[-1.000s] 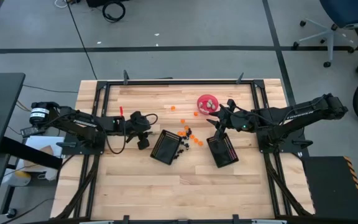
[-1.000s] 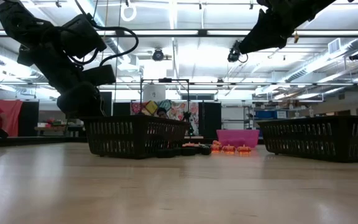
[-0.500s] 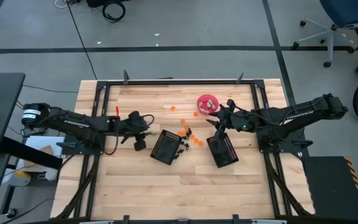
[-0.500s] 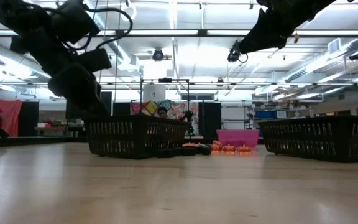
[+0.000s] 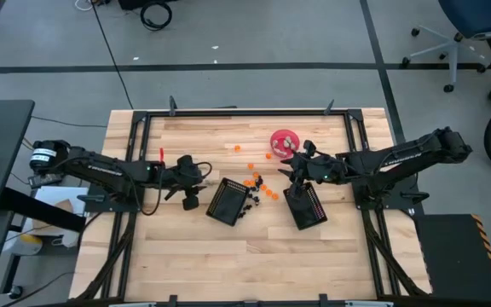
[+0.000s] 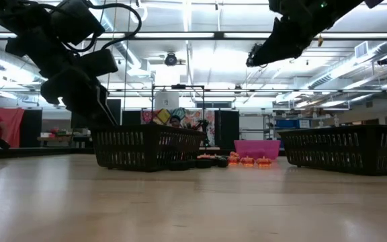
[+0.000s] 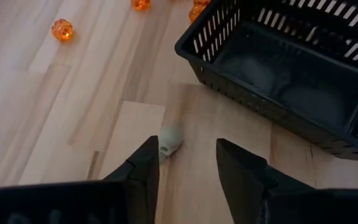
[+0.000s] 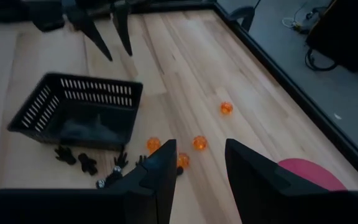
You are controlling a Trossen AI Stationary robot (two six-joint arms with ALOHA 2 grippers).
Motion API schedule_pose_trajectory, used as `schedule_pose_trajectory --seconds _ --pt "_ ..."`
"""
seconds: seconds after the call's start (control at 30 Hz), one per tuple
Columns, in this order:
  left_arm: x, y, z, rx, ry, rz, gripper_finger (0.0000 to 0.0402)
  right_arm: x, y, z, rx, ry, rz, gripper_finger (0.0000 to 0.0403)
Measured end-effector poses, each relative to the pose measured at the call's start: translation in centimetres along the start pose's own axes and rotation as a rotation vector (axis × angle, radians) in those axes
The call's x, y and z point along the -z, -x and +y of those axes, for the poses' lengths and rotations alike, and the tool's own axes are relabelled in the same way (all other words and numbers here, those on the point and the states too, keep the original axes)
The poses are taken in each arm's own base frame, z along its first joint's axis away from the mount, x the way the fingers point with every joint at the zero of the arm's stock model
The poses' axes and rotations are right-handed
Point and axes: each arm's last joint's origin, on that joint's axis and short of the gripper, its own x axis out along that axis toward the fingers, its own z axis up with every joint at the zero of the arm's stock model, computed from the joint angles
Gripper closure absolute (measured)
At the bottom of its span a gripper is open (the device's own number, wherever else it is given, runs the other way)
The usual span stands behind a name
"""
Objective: Sort Halloween decoration
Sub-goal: Put the white skull toy into the pink container
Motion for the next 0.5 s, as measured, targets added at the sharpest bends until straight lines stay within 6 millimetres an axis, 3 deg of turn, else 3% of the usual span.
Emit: schedule_pose_trajectory --seconds 0.23,0.5 --pt "0.02 0.01 0.00 -0.011 -0.027 0.001 0.0210 0.08 -0.16 0.07 0.002 0.034 0.006 0.0262" --pt "0.00 -0.11 -0.03 -0.010 -0.093 -0.001 0.0201 0.00 -0.01 0.00 0.001 0.053 0.000 0.0262"
